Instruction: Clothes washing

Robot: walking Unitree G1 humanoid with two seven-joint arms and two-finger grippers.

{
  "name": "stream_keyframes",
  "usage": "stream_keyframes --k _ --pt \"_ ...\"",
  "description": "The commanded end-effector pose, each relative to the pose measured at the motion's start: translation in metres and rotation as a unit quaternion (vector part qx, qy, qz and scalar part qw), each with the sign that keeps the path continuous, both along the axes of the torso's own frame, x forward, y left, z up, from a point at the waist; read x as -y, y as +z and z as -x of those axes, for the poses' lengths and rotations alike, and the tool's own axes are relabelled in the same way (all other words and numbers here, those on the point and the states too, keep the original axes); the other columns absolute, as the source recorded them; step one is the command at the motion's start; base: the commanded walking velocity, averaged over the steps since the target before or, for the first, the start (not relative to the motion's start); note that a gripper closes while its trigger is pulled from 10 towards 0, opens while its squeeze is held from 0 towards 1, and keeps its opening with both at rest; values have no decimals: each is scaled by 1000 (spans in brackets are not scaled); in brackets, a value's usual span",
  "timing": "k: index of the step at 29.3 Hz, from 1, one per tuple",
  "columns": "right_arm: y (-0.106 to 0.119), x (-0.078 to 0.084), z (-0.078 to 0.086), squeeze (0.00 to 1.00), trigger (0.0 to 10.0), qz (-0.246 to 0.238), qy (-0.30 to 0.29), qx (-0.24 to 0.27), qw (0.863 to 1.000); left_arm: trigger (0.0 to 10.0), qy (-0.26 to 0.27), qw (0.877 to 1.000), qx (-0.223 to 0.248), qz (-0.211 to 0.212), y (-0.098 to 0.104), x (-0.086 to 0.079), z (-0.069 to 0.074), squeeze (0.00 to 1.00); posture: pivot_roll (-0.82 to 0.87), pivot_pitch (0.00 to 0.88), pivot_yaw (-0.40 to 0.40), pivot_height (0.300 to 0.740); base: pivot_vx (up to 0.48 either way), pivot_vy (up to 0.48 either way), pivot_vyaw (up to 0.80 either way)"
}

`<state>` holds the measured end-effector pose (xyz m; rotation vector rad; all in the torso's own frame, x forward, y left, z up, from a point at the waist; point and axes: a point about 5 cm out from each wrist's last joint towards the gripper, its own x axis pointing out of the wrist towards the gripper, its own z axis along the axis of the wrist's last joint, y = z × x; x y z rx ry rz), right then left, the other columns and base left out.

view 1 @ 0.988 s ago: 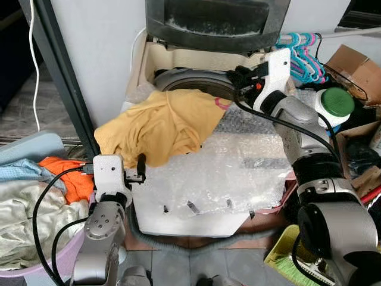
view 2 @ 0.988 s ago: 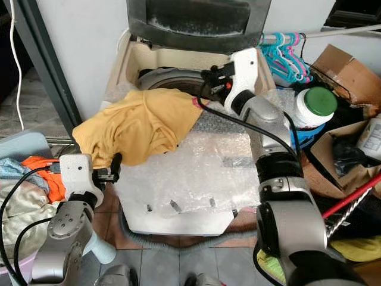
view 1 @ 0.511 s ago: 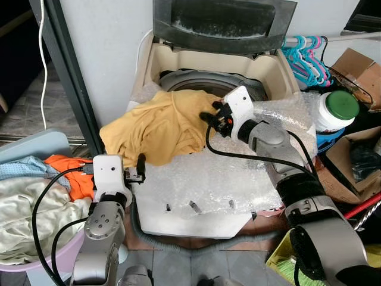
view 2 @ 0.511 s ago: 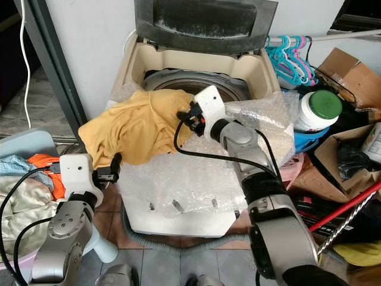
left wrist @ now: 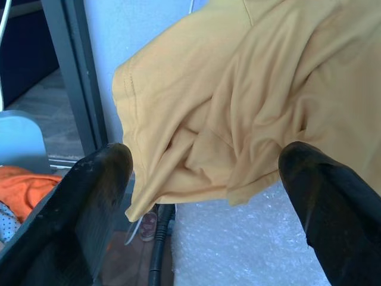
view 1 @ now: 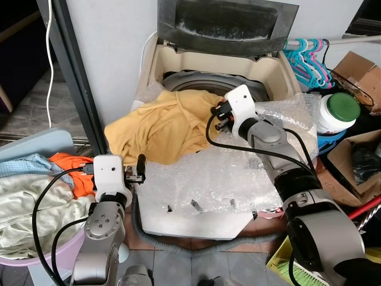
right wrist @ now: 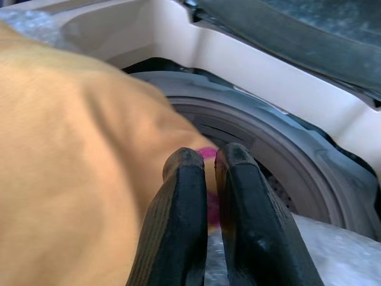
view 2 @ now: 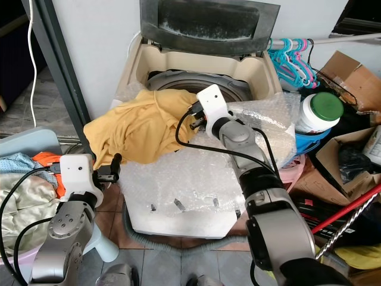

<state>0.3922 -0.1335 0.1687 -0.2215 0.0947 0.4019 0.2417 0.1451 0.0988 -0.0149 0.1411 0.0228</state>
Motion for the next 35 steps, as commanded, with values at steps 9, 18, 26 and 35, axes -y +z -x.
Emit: stream_keyframes --k 9,18,26,35 --pt "50 14 -15 0 2941 -68 -1 62 996 10000 -3 1000 -3 0 0 4 -1 0 64 0 -85 740 0 0 0" --pt "23 -18 20 1000 10000 -40 215 57 974 10000 -2 1000 -4 0 -1 4 0 0 66 0 -83 740 0 0 0" --pt "-22 -21 49 1000 10000 32 282 29 958 10000 25 1000 -4 -18 -1 -11 10 0 93 10 -83 740 0 0 0" --pt "-18 -31 46 1000 10000 80 258 84 959 10000 22 1000 -4 -17 1 -8 11 0 99 15 -86 740 0 0 0"
